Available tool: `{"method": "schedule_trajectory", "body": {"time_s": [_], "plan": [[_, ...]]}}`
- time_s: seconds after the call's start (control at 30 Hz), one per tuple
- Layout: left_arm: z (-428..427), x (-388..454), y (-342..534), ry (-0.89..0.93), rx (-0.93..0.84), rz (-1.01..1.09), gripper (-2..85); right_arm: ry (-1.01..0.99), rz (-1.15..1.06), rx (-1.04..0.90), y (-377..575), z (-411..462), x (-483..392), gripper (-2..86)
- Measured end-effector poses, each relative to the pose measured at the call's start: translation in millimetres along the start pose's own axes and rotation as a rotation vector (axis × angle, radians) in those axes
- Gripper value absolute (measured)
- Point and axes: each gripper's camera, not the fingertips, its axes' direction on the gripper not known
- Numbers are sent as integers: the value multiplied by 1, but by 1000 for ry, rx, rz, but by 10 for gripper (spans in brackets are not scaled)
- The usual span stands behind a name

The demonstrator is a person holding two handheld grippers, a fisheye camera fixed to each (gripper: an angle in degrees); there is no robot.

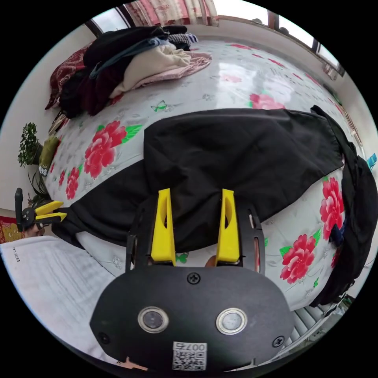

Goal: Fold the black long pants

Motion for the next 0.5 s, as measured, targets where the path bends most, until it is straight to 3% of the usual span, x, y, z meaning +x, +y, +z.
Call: {"method": "schedule_trajectory", "body": {"time_s": [0.07, 0.13, 0.27, 0.4, 0.5], "plan": [[15, 17, -3, -43, -35, 16, 115, -15, -10, -9, -3, 1, 8, 71], [5, 20, -1, -61, 24, -32, 38, -42, -29, 19, -5, -10, 15, 37], [-21, 11, 7, -92, 68, -54, -4, -108, -53, 238, -1, -81, 35, 6], [-115, -39, 43, -55, 299, -242, -9, -282, -167, 418, 19, -166, 46, 8], [-171, -62, 76, -66, 432, -327, -9, -420, -253, 339, 30, -169, 48, 30]]}}
